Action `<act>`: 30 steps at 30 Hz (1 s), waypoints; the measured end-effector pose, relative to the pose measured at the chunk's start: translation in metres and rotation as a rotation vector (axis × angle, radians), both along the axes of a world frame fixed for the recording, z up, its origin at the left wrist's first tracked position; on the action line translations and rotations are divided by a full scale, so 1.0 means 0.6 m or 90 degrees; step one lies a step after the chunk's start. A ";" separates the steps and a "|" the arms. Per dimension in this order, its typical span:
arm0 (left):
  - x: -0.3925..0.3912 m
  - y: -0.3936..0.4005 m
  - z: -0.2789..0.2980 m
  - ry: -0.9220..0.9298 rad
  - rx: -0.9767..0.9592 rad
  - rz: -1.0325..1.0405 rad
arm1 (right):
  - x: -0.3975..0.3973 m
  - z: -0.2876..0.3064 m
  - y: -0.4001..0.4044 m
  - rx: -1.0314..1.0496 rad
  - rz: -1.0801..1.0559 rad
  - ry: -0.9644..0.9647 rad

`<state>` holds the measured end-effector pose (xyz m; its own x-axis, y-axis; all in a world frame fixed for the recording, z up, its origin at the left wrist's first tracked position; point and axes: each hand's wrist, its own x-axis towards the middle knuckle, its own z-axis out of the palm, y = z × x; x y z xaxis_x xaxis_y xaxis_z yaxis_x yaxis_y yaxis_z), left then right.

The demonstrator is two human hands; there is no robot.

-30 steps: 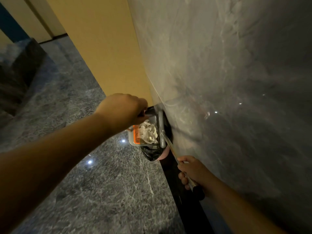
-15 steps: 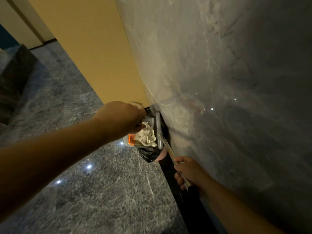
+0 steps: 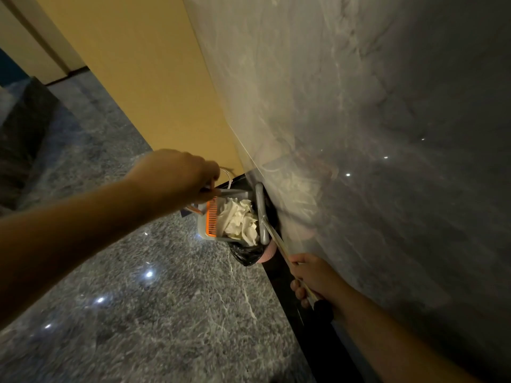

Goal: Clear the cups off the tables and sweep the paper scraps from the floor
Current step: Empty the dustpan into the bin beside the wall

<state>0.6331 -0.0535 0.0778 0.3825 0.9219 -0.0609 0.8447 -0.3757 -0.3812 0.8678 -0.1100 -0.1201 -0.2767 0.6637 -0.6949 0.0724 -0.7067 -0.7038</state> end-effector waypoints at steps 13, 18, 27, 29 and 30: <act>-0.005 -0.004 0.017 0.037 -0.024 -0.048 | -0.014 0.028 0.005 -0.013 -0.017 0.022; -0.015 0.002 0.039 0.041 -0.016 -0.056 | -0.009 0.042 0.010 0.000 -0.003 0.015; -0.033 -0.016 0.045 0.000 0.010 -0.009 | -0.017 0.061 0.001 0.000 0.001 0.046; -0.034 -0.017 0.044 0.000 0.005 0.003 | -0.017 0.064 -0.001 0.010 0.006 0.045; -0.034 -0.017 0.044 -0.005 0.002 0.012 | -0.017 0.065 -0.001 0.014 0.006 0.044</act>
